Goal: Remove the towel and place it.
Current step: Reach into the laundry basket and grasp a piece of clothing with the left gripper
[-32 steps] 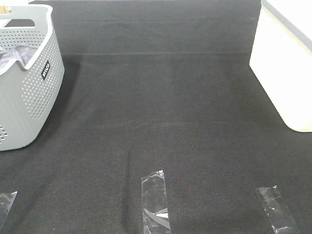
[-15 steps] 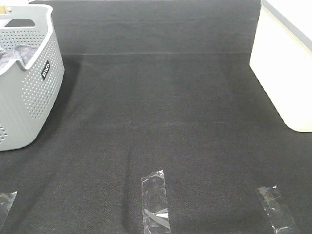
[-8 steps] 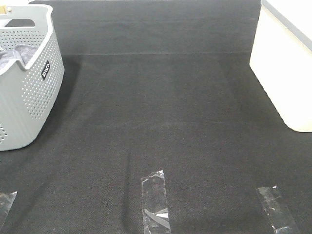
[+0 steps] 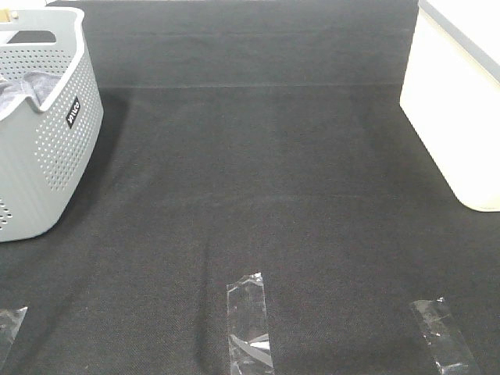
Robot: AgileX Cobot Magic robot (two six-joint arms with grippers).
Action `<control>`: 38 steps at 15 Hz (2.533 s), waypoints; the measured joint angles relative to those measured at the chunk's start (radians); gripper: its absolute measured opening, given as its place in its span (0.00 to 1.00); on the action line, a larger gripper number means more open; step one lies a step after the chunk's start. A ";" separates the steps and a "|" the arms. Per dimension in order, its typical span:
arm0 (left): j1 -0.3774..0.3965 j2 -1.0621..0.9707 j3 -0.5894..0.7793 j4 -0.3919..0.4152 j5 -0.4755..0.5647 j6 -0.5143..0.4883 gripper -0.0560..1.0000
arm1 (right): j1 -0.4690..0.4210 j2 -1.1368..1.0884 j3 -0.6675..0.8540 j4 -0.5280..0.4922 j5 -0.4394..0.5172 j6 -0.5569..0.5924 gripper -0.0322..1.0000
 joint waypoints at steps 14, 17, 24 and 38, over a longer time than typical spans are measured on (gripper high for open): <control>0.000 0.000 0.000 0.000 0.000 0.000 0.81 | 0.000 0.000 0.000 0.000 0.000 0.000 0.76; 0.000 0.000 0.000 0.000 0.000 -0.001 0.81 | 0.000 0.000 0.000 0.000 0.000 0.000 0.76; 0.000 0.114 -0.018 0.003 -0.198 -0.005 0.81 | 0.000 0.000 0.000 -0.001 0.000 0.000 0.76; 0.011 1.427 -0.762 0.079 -0.505 -0.013 0.75 | 0.000 0.000 0.000 -0.001 0.000 0.000 0.76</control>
